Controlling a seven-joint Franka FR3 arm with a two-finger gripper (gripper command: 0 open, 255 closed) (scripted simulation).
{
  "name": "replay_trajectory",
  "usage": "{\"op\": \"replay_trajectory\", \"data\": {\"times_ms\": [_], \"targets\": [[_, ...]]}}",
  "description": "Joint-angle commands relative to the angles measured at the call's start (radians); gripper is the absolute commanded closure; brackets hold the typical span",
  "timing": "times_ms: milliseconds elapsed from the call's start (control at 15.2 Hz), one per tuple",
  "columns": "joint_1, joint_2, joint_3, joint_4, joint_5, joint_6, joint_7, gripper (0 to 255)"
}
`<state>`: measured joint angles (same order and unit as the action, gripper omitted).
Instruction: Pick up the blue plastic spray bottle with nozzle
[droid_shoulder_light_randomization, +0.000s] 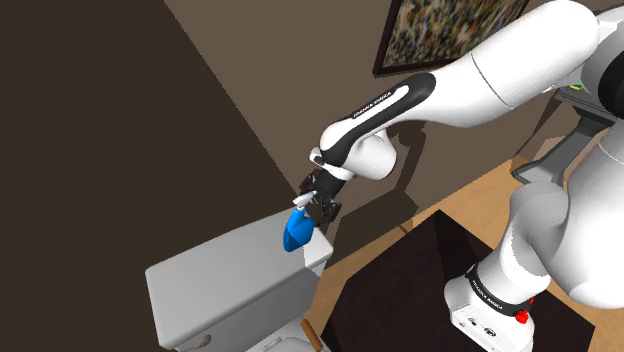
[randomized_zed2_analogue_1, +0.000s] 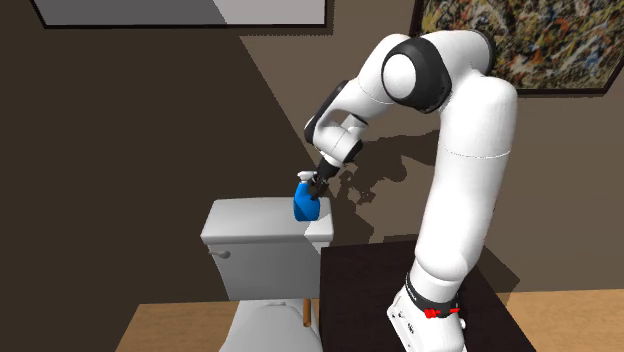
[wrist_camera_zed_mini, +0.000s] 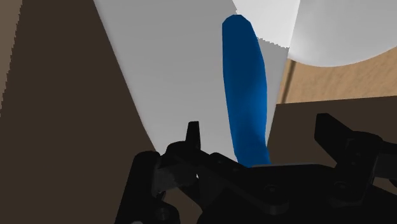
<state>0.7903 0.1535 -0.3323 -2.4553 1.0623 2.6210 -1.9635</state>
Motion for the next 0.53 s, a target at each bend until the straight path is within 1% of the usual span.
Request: {"op": "replay_trajectory", "data": {"times_ms": [0, 198, 264, 396, 462], "targets": [[-0.006, 0.036, 0.010, 0.014, 0.049, 0.002, -0.049, 0], [-0.015, 0.080, 0.025, 0.028, 0.111, 0.009, -0.107, 0], [-0.020, 0.104, 0.033, 0.037, 0.143, 0.012, -0.136, 0], [-0.020, 0.104, 0.033, 0.036, 0.143, 0.013, -0.136, 0], [-0.021, 0.103, 0.033, 0.035, 0.144, 0.013, -0.138, 255]]}}
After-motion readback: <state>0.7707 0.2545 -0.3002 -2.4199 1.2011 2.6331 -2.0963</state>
